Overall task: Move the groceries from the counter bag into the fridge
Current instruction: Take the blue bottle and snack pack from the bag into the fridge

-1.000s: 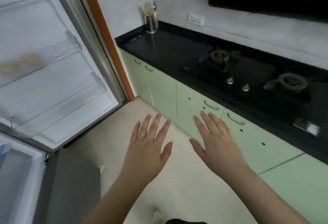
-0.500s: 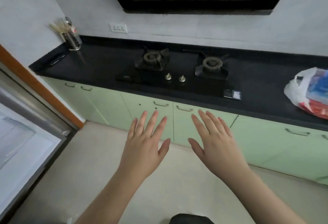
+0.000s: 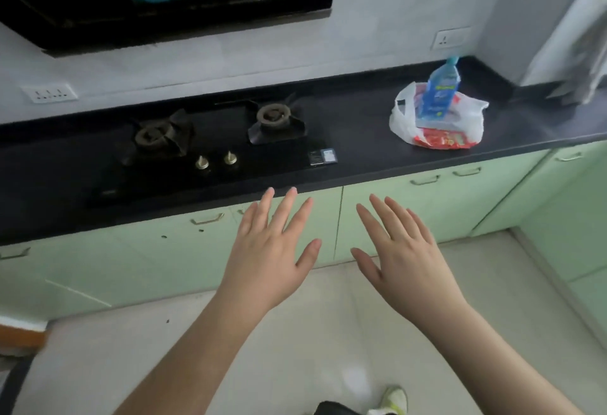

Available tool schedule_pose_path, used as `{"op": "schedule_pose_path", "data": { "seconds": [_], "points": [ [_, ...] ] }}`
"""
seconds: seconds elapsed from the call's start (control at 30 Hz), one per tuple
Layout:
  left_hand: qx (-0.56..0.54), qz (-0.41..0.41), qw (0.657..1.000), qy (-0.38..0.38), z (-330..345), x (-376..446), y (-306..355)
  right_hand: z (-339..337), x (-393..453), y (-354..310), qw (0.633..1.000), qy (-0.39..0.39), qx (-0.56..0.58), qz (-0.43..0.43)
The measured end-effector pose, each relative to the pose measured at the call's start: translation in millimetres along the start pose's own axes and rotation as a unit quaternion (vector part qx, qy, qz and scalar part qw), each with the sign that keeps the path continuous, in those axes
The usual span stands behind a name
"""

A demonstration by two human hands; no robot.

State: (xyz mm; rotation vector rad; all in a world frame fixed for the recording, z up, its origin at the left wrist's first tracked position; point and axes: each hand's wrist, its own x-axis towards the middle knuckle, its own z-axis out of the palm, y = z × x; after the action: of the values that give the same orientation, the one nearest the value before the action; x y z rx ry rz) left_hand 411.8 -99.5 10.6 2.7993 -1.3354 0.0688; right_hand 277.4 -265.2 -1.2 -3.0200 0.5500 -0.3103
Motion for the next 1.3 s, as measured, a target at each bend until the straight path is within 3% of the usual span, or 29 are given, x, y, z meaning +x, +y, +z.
{"op": "schedule_pose_path", "data": {
  "seconds": [0.37,0.7,0.97,1.3],
  "points": [
    [-0.014,0.126,0.992,0.017,-9,97,135,-36,-27,138,0.99,0.027,-0.024,0.138],
    [-0.02,0.153,0.988,0.032,-8,167,240,-46,-30,255,0.985,0.034,-0.001,0.171],
    [-0.036,0.124,0.991,0.026,3,201,258,-32,-6,298,0.986,0.034,0.027,0.162],
    [-0.049,0.128,0.99,0.029,25,300,222,-9,87,320,0.988,0.028,0.015,0.15]
  ]
}}
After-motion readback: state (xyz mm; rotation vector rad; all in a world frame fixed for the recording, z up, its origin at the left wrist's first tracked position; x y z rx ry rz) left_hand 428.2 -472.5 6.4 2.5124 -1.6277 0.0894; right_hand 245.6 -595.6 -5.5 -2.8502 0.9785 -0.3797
